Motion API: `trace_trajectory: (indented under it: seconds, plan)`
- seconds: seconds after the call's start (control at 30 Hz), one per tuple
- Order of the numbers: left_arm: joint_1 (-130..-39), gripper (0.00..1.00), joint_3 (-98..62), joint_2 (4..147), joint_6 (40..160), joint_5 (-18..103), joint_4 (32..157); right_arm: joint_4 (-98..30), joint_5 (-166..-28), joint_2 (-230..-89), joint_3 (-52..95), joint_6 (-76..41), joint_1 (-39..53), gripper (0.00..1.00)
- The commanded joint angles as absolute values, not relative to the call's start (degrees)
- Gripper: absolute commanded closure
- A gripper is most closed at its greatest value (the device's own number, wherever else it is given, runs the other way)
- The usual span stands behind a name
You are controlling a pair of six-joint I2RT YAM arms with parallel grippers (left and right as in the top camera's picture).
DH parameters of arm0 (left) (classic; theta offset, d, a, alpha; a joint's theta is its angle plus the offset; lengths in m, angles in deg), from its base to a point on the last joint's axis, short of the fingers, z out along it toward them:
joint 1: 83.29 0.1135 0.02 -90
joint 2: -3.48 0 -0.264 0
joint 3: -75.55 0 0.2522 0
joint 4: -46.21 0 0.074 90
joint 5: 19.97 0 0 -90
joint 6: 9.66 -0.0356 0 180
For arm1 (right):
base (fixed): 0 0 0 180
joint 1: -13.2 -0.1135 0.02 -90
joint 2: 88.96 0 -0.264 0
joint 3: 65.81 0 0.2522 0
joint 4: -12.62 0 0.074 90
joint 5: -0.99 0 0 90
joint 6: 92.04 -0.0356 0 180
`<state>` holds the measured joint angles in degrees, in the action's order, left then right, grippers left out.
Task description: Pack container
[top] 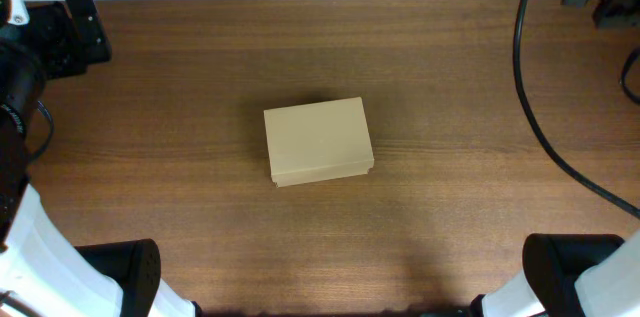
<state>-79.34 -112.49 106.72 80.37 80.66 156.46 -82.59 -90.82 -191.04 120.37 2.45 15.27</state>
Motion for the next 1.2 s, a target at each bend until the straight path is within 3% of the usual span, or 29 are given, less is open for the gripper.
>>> trace_trajectory:
  seconds: [0.0, 0.17, 0.37, 0.57, 0.83, 1.17]
  plan:
    - [-79.2, 0.0, -112.5, 106.7, 80.1, 81.4, 156.6, -82.4, -88.9, -185.9, 114.9, 2.3, 15.6, 0.01]
    - [-79.2, 0.0, -112.5, 106.7, 80.1, 81.4, 156.6, -72.7, -89.3, -172.2, 90.4, 2.1, 15.6, 0.01]
    - [-79.2, 0.0, -112.5, 106.7, 80.1, 81.4, 156.6, -48.9, -90.2, -152.0, 50.8, 1.9, 15.6, 0.01]
    - [-79.2, 0.0, -112.5, 106.7, 80.1, 81.4, 156.6, -34.0, -93.0, -134.5, 18.6, 1.9, 15.5, 0.01]
    - [-79.2, 0.0, -112.5, 106.7, 80.1, 81.4, 156.6, -28.9, -93.5, -115.3, -11.7, 1.9, 15.5, 0.01]
    - [-79.2, 0.0, -112.5, 106.7, 80.1, 81.4, 156.6, -28.5, -93.5, -97.2, -33.5, 1.9, 15.5, 0.01]
